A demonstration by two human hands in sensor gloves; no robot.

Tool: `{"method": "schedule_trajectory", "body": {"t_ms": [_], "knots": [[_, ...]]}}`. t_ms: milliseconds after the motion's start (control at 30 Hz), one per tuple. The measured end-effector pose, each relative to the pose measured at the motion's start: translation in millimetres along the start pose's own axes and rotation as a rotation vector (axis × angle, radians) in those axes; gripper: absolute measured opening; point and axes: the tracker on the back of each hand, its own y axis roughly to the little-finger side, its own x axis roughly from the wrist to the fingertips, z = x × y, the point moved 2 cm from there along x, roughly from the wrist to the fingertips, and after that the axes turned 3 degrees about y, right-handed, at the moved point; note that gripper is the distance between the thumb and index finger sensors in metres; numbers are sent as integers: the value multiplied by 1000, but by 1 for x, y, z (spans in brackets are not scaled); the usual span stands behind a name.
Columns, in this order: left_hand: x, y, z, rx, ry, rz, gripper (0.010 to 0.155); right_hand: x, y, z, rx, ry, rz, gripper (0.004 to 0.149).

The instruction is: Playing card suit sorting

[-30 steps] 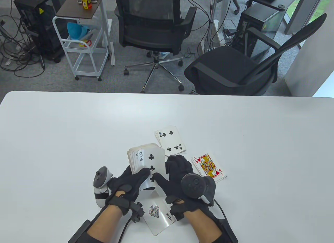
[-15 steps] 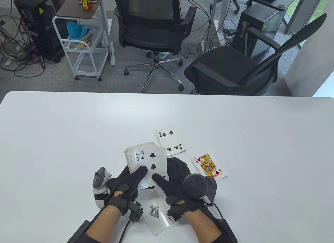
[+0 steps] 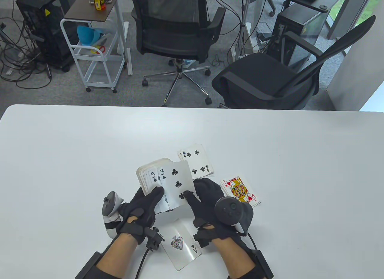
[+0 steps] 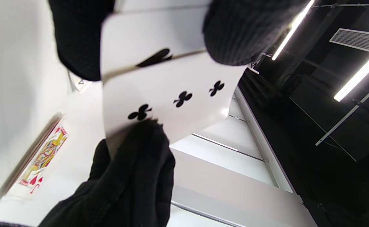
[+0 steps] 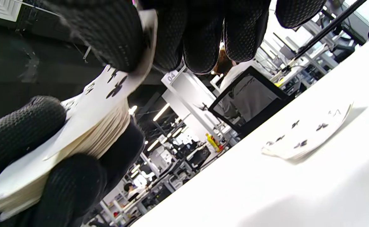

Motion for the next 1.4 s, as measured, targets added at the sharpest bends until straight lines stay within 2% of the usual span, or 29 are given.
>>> {"method": "schedule_trajectory", "body": {"t_ms": [167, 300, 400, 467, 700, 833, 933, 1100, 1200, 1400], "knots": [[-2, -18, 10, -42, -40, -70, 62, 24, 17, -33, 7, 96, 136, 37], [-3, -29, 18, -42, -63, -110, 62, 55, 37, -41, -134, 40, 250, 37], [-3, -32, 23, -63, -84, -123, 62, 82, 52, -30, -298, -78, 310, 37], [-3, -33, 25, -70, -88, -123, 61, 95, 54, -20, -373, -80, 312, 37], [-2, -31, 26, -62, -94, -111, 62, 124, 65, 37, -456, -252, 401, 38], [-1, -26, 20, -50, -78, -94, 62, 131, 67, 59, -613, -275, 381, 39], [-1, -26, 15, -20, -55, -89, 62, 131, 70, 74, -823, -266, 357, 42], [-1, -25, 12, -2, -39, -84, 61, 125, 67, 75, -933, -231, 313, 53], [-1, -24, 11, 2, -37, -81, 61, 121, 58, 63, -866, -205, 262, 51], [-1, -21, 6, 16, -25, -70, 62, 96, 30, 18, -611, -109, 181, 46]]}}
